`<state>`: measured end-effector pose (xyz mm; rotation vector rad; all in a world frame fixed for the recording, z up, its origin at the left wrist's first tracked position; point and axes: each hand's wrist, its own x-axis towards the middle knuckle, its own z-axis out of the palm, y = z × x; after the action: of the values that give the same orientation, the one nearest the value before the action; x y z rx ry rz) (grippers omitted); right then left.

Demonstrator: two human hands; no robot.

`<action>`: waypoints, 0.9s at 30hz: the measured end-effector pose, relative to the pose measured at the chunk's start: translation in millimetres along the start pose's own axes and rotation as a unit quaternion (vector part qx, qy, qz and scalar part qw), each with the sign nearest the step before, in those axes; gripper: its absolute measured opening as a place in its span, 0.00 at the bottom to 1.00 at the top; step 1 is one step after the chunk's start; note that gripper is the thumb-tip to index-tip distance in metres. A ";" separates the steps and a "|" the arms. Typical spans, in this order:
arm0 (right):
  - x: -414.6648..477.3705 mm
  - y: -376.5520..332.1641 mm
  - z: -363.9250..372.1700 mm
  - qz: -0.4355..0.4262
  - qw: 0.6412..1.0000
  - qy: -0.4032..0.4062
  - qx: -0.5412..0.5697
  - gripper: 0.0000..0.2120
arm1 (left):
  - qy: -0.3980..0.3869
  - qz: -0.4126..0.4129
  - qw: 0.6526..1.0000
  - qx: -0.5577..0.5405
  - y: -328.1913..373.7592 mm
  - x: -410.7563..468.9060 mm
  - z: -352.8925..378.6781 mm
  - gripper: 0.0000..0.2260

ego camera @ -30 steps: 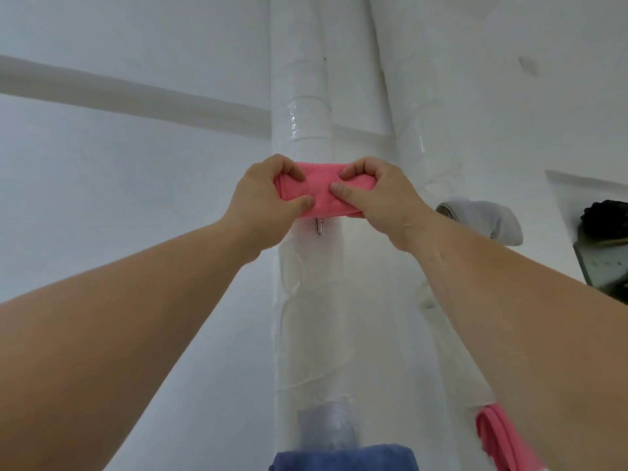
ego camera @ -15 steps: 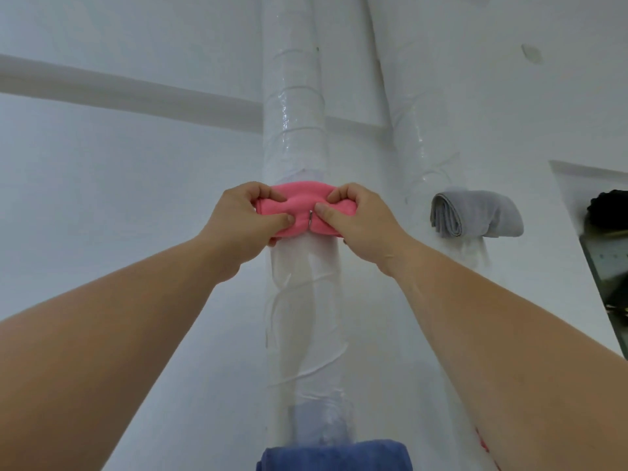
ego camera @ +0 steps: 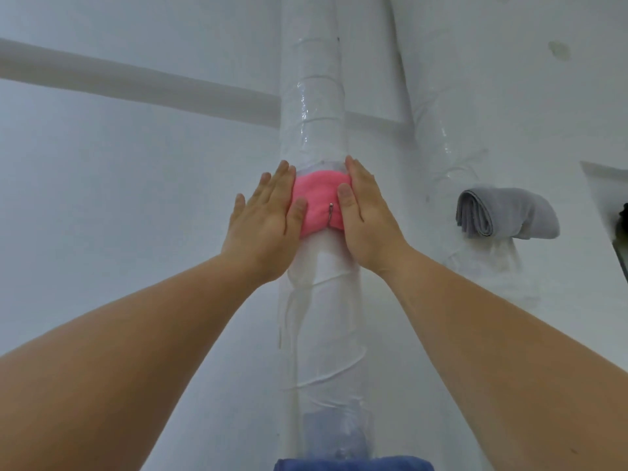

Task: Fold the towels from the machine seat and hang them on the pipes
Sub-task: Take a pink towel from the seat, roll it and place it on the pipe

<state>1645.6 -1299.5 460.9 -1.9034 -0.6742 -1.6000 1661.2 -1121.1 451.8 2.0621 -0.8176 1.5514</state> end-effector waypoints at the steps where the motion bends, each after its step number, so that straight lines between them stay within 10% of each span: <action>1: -0.5 2.8 1.9 -0.007 1.000 0.007 0.018 0.28 | 0.007 0.006 1.000 -0.002 -1.2 0.4 2.9 0.28; 12: -3.7 6.6 3.5 -0.021 0.999 0.033 0.008 0.26 | 0.000 -0.004 1.000 0.024 3.1 1.9 2.8 0.28; 27: -19.1 -64.4 -71.4 0.107 0.922 -0.180 -0.325 0.32 | -0.175 -0.054 0.944 0.273 49.0 -2.6 -76.5 0.29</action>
<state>1547.7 -1303.3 457.7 -2.6845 -0.0371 -1.4489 1573.4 -1106.7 470.2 2.7866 -0.3916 1.4886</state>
